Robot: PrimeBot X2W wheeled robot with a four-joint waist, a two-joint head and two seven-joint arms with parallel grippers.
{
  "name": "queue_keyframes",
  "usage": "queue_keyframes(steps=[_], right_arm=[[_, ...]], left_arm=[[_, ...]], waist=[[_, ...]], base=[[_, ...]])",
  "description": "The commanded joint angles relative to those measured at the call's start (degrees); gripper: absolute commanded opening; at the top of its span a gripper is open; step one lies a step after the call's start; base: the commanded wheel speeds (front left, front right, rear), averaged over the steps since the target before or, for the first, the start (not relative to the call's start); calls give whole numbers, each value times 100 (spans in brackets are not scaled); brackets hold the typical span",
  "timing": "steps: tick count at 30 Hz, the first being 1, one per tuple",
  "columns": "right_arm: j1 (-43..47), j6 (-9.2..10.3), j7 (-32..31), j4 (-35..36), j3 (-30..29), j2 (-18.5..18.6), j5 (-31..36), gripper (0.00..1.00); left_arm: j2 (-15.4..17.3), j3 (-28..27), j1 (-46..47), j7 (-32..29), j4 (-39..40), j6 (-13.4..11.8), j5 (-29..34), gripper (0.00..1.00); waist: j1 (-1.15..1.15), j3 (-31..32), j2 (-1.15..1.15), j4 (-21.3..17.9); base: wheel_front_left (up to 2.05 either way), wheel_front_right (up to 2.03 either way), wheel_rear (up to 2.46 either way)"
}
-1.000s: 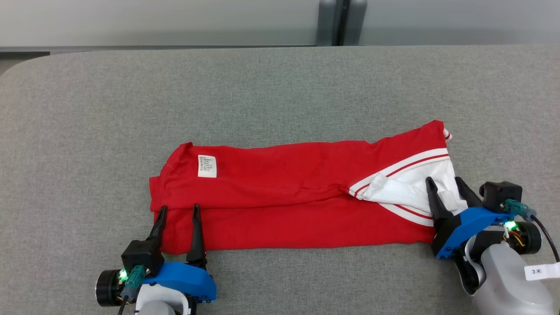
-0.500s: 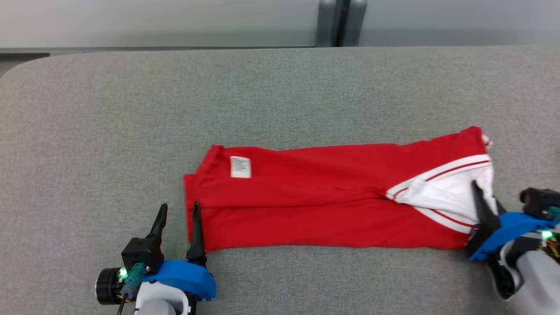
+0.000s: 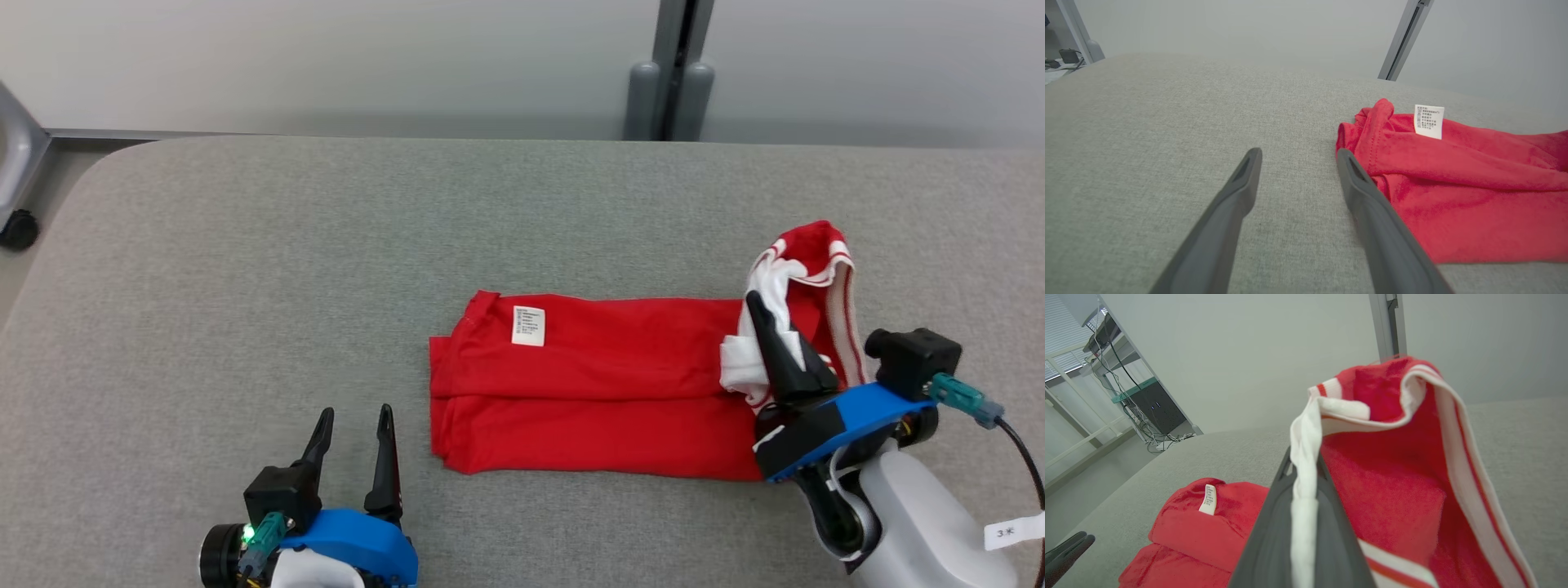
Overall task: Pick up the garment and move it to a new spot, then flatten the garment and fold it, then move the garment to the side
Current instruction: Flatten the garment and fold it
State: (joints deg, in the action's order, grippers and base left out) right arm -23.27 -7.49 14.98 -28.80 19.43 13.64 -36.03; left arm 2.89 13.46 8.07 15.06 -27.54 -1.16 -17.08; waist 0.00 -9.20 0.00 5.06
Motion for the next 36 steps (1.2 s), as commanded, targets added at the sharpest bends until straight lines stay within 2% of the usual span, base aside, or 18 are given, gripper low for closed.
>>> queue_keyframes(steps=[1, 8, 15, 16, 17, 18, 21, 25, 31, 36], right_arm=[[30, 0, 9, 70, 87, -12, -94, 0], [-240, 0, -143, 168, 887, -222, -379, 0], [-586, 0, -196, -511, 1167, -461, -293, 0], [-630, 0, -200, -629, 1160, -520, -325, 4], [-697, 0, -171, -700, 1162, -554, -307, 44], [-744, -1, -150, -749, 1182, -600, -305, 100], [-784, 0, -66, -840, 1171, -677, -312, 100], [-794, 0, 3, -1014, 908, -595, -38, 100], [-494, 0, 21, -963, -172, -512, 942, 100], [-30, 0, 22, -663, -975, -640, 1919, 100]], left_arm=[[0, -10, -35, 14, -7, -4, 1, 100], [1, 149, -94, 13, -26, 42, -4, 100], [-1, 322, -204, 14, 11, 2, -122, 100], [0, 323, -217, 14, 16, -15, -139, 100], [0, 333, -234, 14, 29, -21, -144, 100], [-1, 340, -251, 13, 38, -33, -156, 100], [0, 264, -274, 13, 79, -68, -185, 100], [-1, 180, -217, 14, 134, -63, -140, 100], [3, 34, -44, 14, 297, -72, 16, 100], [4, -181, -12, 14, 335, -83, 175, 100]], waist=[[0, -10, 0, 81], [0, 68, 0, 766], [0, 68, 0, 1378], [0, 65, 0, 1412], [0, 63, 0, 1433], [0, 63, 0, 1442], [0, 86, 0, 1342], [0, 136, 0, 1040], [0, 240, 0, 497], [0, 321, 0, 84]], base=[[0, 0, 0], [0, 0, 0], [0, 0, 0], [0, 0, 0], [0, 0, 0], [0, 0, 0], [0, 0, 0], [0, 0, 0], [0, 0, 0], [0, 0, 0]])
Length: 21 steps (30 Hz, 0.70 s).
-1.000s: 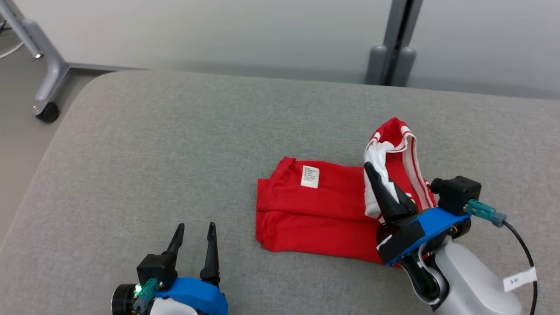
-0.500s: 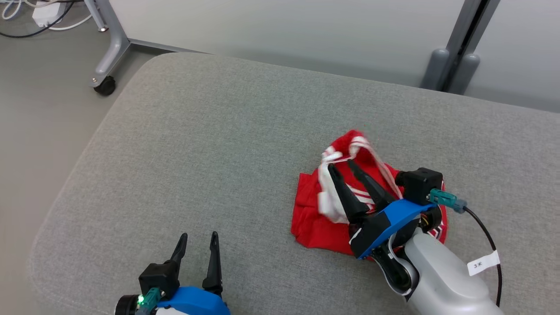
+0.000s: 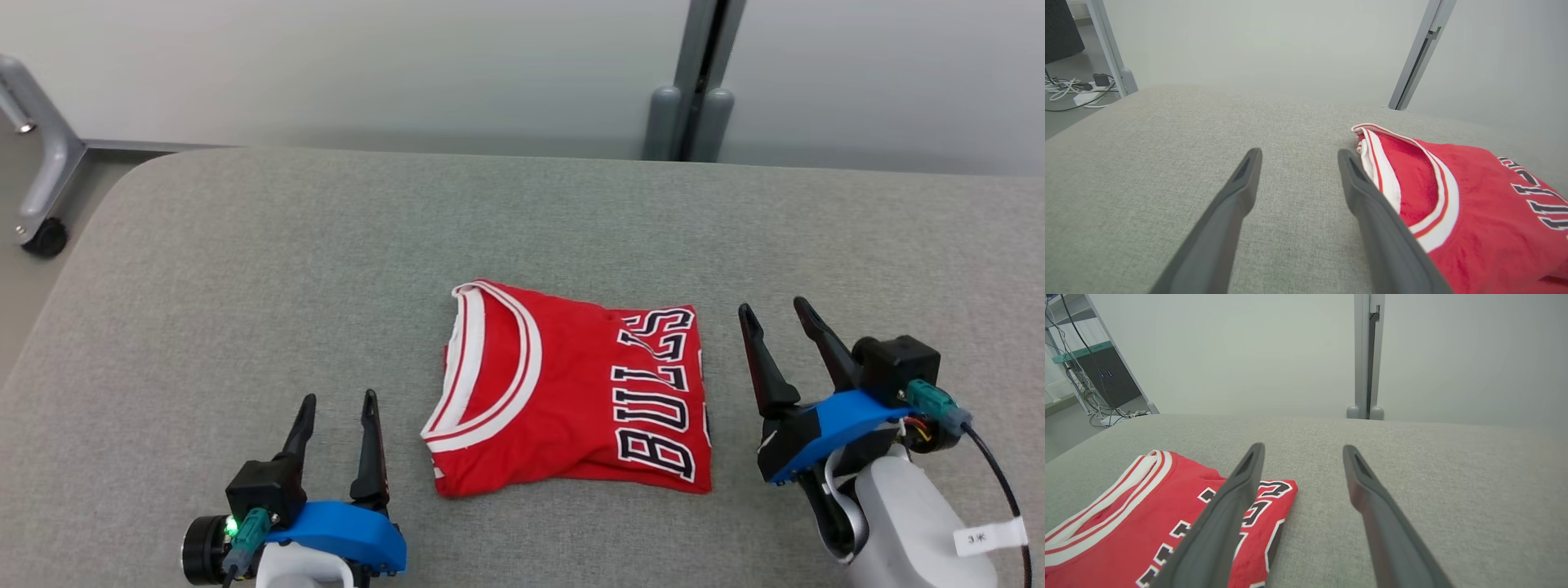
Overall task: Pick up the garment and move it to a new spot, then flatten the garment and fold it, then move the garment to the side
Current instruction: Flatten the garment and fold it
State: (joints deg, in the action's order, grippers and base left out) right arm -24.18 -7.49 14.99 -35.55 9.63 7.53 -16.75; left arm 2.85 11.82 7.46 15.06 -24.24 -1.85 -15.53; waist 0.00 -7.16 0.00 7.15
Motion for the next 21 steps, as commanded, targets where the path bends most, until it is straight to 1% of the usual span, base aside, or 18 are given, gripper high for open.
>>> queue_keyframes(steps=[1, 5, 7, 9, 14, 21], right_arm=[[176, 0, 21, 75, -106, -56, 185, 100], [621, 0, 22, 244, -428, -210, 636, 100], [857, 0, 22, 229, -530, -283, 682, 100], [1063, 0, 22, 203, -551, -345, 741, 100], [1459, 0, 23, 196, -580, -417, 867, 100], [1617, 0, 23, 198, -565, -453, 883, 100]], left_arm=[[8, -80, 33, 13, 15, -10, 18, 100], [6, -222, -172, 13, 49, -7, 114, 100], [8, -266, -293, 13, 77, -7, 141, 100], [7, -316, -441, 14, 115, -25, 76, 100], [7, -376, -834, 13, 205, -4, 138, 100], [6, -433, -1039, 14, 261, 25, 172, 100]], waist=[[0, 137, 0, -194], [0, 273, 0, -387], [0, 365, 0, -445], [0, 445, 0, -486], [0, 645, 0, -517], [0, 731, 0, -496]], base=[[0, 0, 0], [0, 0, 0], [0, 0, 0], [0, 0, 0], [0, 0, 0], [0, 0, 0]])
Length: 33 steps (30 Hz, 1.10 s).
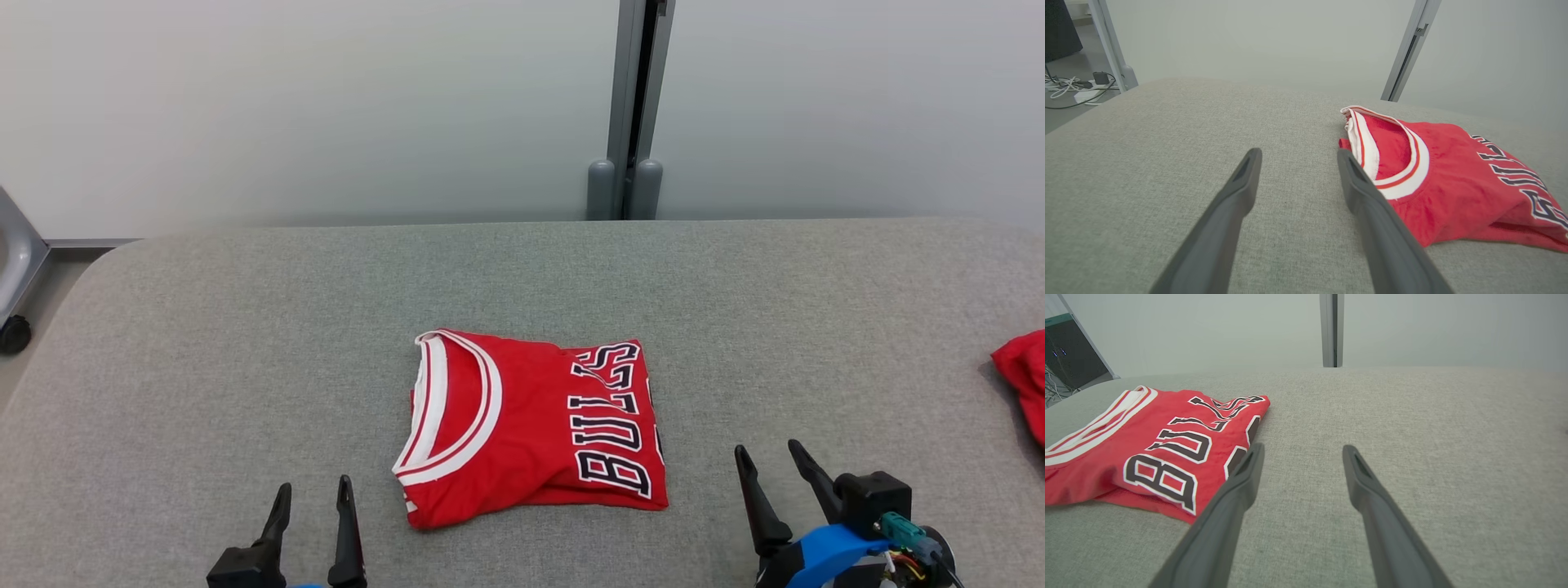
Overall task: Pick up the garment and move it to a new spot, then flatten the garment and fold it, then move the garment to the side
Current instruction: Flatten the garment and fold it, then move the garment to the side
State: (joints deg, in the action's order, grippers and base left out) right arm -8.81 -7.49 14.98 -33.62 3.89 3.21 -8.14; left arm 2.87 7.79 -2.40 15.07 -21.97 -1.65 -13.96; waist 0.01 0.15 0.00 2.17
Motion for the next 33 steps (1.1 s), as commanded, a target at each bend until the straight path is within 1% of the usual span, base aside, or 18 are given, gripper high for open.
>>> queue_keyframes(steps=[1, 5, 9, 14, 16, 19, 21, 22, 23, 24, 25, 27, 29, 32, 33], right_arm=[[77, 0, 24, -4, 19, -22, 9, 100], [-114, 0, 24, -97, 141, -29, -73, 100], [-550, 0, 24, -322, 324, -28, -231, 100], [-1282, 0, -119, -821, 714, -25, -722, 100], [-1529, 0, -125, -1034, 829, -25, -771, 100], [-1729, 0, -203, -1427, 922, -22, -916, 100], [-1768, 0, -253, -1598, 1061, -23, -1281, 100], [-1761, -2, -274, -1695, 1183, -35, -1310, 100], [-1726, -7, -277, -1793, 1297, -58, -1373, 93], [-1690, -8, -279, -1859, 1387, -71, -1496, 42], [-1670, -9, -273, -1929, 1474, -77, -1522, 0], [-1680, -9, -209, -2010, 1606, -87, -1561, 0], [-1773, -2, -98, -2011, 1593, -21, -1583, 0], [-1850, 8, -20, -1975, 1455, 93, -1650, 0], [-1866, 12, -11, -1968, 1421, 106, -1672, 0]], left_arm=[[4, -27, -65, 12, 39, 5, 13, 100], [4, 48, -29, 12, 55, 27, 4, 100], [4, 194, 200, 12, 57, 34, -90, 100], [2, 401, 384, 12, -13, -11, -223, 100], [6, 485, 460, 12, -41, -27, -247, 100], [4, 576, 559, 12, -50, -42, -279, 100], [5, 639, 615, 12, -96, -88, -307, 100], [3, 658, 637, 12, -113, -86, -317, 100], [3, 658, 660, 12, -126, -87, -316, 100], [4, 647, 687, 12, -142, -95, -311, 100], [4, 630, 720, 12, -151, -100, -300, 100], [3, 572, 774, 12, -139, -119, -253, 100], [2, 513, 791, 12, -104, -113, -204, 100], [1, 458, 853, 12, -67, -36, -95, 100], [1, 432, 879, 12, -51, -23, -59, 100]], waist=[[-1, 3, 0, 8], [-1, -79, 0, 71], [-1, -402, 0, 194], [-1, -883, 0, 357], [-1, -1039, 0, 440], [-1, -1226, 0, 554], [-1, -1290, 0, 621], [-1, -1316, 0, 644], [-1, -1329, 0, 651], [-1, -1338, 0, 652], [-1, -1350, 0, 645], [-1, -1359, 0, 584], [-1, -1356, 0, 459], [-1, -1312, 0, 112], [-1, -1289, 0, -66]], base=[[0, 0, 0], [0, 0, 0], [0, 0, 0], [0, 0, 0], [0, 0, 0], [0, 0, 0], [0, 0, 0], [0, 0, 0], [0, 0, 0], [0, 0, 0], [0, 0, 0], [0, 0, 0], [0, 0, 0], [0, 0, 0], [0, 0, 0]])
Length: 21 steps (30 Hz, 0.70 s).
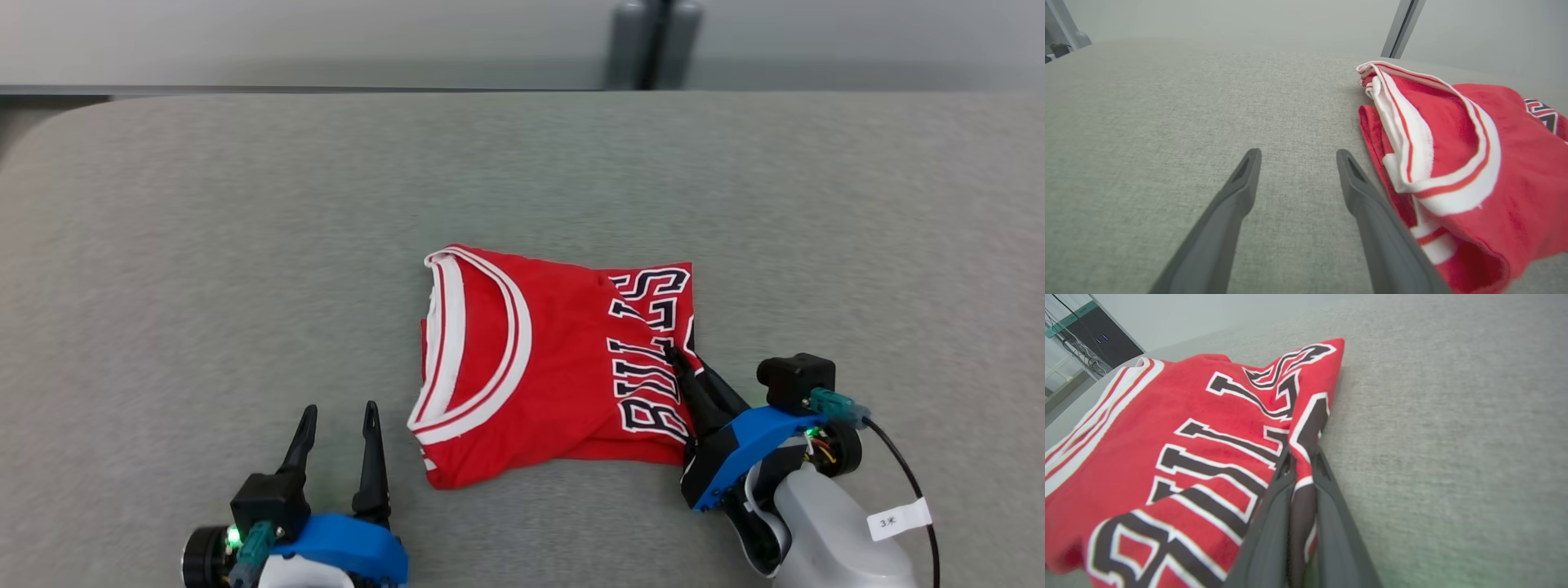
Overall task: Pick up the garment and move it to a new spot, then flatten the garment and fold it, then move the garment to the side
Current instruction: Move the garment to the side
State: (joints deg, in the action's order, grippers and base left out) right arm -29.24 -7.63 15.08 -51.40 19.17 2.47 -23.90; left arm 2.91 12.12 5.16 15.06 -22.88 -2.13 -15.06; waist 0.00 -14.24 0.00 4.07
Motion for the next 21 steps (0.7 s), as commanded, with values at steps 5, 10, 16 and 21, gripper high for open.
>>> queue_keyframes(steps=[5, 10, 16, 21], right_arm=[[338, 27, -8, 98, -238, 170, -80, 0], [561, 27, -6, 348, -277, 150, -80, 0], [744, 18, 4, 610, -310, 179, -92, 0], [667, 16, 13, 757, -268, 322, 5, 0]], left_arm=[[-1, 6, 307, 13, 41, 178, 213, 100], [1, 22, 495, 13, -29, 306, 332, 100], [3, 99, 576, 13, -93, 379, 332, 100], [4, 134, 572, 13, -154, 385, 325, 100]], waist=[[0, 229, 0, -1227], [0, 269, 0, -2222], [0, 273, 0, -3008], [0, 232, 0, -3256]], base=[[0, 0, 0], [0, 0, 0], [0, 0, 0], [0, 0, 0]])
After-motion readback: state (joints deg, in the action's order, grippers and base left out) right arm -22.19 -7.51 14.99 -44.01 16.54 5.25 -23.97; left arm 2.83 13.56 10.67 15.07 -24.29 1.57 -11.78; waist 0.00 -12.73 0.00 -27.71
